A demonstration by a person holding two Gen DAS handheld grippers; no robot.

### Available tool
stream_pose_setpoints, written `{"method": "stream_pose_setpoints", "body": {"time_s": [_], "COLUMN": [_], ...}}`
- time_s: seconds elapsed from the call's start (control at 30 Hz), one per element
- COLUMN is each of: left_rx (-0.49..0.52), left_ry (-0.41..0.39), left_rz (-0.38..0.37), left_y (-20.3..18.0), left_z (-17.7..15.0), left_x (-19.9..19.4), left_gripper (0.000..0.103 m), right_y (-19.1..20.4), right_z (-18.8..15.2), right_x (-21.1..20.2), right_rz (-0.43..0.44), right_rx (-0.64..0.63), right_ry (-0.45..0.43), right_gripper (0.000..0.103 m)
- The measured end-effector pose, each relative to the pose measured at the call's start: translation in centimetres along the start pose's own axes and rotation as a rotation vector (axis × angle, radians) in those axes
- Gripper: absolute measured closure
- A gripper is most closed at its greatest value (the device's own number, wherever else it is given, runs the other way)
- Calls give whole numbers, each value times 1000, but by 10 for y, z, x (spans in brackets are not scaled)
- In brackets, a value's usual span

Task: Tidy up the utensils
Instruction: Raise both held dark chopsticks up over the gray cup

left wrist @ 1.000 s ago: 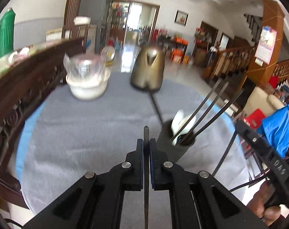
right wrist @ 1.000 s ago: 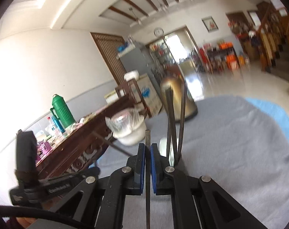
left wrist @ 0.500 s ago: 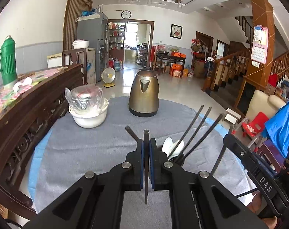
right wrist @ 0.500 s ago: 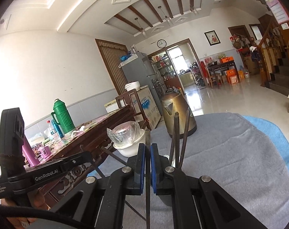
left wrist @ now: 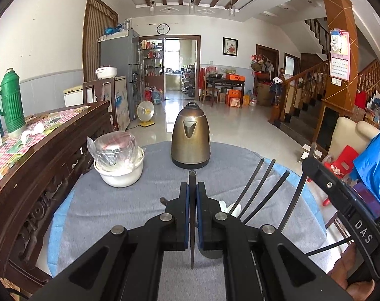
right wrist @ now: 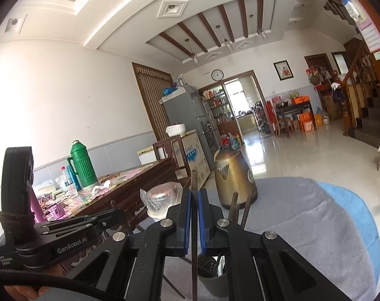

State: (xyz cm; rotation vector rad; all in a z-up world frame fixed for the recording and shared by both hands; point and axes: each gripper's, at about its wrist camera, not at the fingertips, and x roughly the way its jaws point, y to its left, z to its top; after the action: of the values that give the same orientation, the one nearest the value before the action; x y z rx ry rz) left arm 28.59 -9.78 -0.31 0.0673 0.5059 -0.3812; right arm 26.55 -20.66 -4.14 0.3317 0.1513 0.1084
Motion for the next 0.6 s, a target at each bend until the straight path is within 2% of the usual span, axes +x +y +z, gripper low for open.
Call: {"method": "stream_pose_setpoints", "body": {"time_s": [0.33, 0.6], "left_rx": [-8, -79], "left_ry": [-37, -129], "left_rz": [-19, -85], "left_y": [-4, 9], "left_z": [15, 32], "left_x": [-4, -21], "left_gripper": [97, 97], "right_y": [-6, -7], "right_z": [20, 31], "right_x": [-7, -13], "right_rz": [-12, -18], "right_rx": [7, 25], "right_ry": [-70, -132], "right_gripper": [97, 97]}}
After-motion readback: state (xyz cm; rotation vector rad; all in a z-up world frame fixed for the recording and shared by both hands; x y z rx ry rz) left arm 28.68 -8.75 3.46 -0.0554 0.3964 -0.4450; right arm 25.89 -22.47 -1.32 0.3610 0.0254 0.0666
